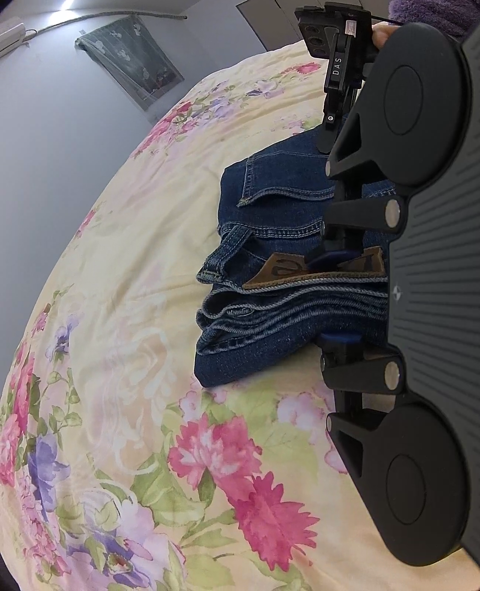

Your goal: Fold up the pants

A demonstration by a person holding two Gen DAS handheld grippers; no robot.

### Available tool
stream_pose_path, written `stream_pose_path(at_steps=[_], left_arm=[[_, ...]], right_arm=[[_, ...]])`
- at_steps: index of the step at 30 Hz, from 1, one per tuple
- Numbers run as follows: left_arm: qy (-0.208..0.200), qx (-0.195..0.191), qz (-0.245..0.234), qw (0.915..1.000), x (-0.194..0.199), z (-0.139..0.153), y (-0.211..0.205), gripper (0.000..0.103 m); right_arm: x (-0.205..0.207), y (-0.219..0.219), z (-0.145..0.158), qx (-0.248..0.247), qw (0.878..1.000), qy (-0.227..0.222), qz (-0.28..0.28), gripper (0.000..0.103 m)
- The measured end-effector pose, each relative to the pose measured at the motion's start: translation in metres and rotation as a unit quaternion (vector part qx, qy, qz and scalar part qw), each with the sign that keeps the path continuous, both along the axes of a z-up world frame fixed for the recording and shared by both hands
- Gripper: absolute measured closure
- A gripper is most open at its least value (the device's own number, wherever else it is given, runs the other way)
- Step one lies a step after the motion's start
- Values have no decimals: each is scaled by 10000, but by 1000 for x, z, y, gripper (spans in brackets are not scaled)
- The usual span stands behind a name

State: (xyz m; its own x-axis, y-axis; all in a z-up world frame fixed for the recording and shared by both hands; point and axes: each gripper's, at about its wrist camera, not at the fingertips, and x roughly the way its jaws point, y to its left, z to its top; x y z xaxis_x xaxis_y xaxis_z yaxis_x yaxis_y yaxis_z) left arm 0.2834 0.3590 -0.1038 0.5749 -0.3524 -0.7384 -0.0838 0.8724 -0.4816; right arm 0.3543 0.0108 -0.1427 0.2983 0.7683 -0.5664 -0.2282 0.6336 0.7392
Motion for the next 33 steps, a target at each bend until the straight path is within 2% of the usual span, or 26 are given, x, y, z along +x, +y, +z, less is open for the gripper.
stream_pose_path(at_steps=[3, 5, 8, 11, 17, 19, 22, 25, 28, 33], left_arm=[[-6, 232, 35, 9997, -6, 11, -6, 57], [-48, 604, -10, 9982, -15, 21, -14, 56], [-169, 1274, -144, 9916, -33, 38, -29, 56], [-437, 1550, -297, 9865, -53, 58, -44, 56], [-839, 1906, -389, 9773, -81, 76, -77, 57], [-927, 2000, -354, 9747, -87, 71, -84, 58], [-678, 1951, -352, 9778, -91, 52, -84, 66], [-454, 2119, -151, 9761, -98, 30, -78, 73], [-468, 1921, -109, 9802, -101, 15, -67, 73], [-255, 1960, -352, 9796, -91, 14, -66, 72]], right_arm=[[-5, 7, 14, -446, 9987, -261, 30, 73], [-13, 10, 26, -788, 9953, -554, 64, 69], [-32, 13, 43, -1345, 9850, -1078, 86, 68], [-56, 9, 61, -1784, 9685, -1735, 41, 68], [-103, 8, 89, -1903, 9505, -2452, 172, 72], [-116, 11, 89, -1982, 9473, -2507, 223, 75], [-134, 13, 80, -2074, 9463, -2470, 232, 75], [-147, 13, 65, -2221, 9454, -2367, 282, 75], [-153, 15, 46, -2386, 9412, -2366, 358, 75], [-138, 17, 34, -2349, 9519, -1936, 360, 75]])
